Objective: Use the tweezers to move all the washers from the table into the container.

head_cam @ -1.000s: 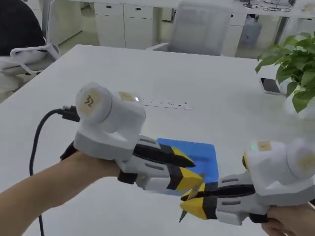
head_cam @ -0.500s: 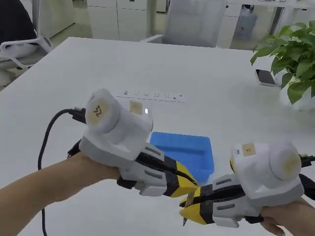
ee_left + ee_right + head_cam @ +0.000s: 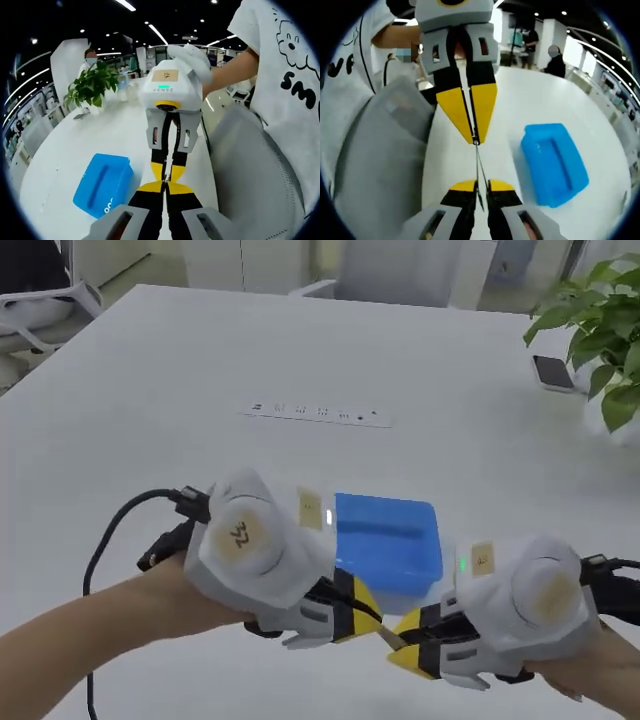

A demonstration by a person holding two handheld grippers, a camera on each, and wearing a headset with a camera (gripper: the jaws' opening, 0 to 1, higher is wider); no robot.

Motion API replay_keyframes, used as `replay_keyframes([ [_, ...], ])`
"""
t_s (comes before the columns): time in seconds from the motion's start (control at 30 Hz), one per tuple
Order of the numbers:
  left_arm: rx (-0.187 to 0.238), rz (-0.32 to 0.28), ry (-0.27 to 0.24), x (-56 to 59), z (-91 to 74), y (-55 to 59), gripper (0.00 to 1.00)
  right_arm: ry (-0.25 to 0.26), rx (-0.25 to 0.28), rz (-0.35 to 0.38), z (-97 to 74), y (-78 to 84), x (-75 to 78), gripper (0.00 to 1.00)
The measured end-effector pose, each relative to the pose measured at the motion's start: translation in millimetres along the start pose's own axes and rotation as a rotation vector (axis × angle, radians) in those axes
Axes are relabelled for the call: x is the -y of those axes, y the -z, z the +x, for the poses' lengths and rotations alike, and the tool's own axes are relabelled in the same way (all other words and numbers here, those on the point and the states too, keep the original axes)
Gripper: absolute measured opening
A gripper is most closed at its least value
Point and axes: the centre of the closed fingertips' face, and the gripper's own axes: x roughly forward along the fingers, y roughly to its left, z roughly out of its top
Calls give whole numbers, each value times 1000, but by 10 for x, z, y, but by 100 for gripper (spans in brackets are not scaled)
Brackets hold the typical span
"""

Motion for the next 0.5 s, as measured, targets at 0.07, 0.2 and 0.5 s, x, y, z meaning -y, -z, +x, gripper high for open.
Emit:
replay_keyframes([
  [0.07,-15,0,5,-18,39,77,0,-3,-17,-3,49,48,15,4],
  [0.2,-49,10,10,-49,119,219,0,4,-49,-15,127,126,45,4],
  [0.5,-141,12,-13,-153,333,621,0,42,-102,148,356,327,170,7],
])
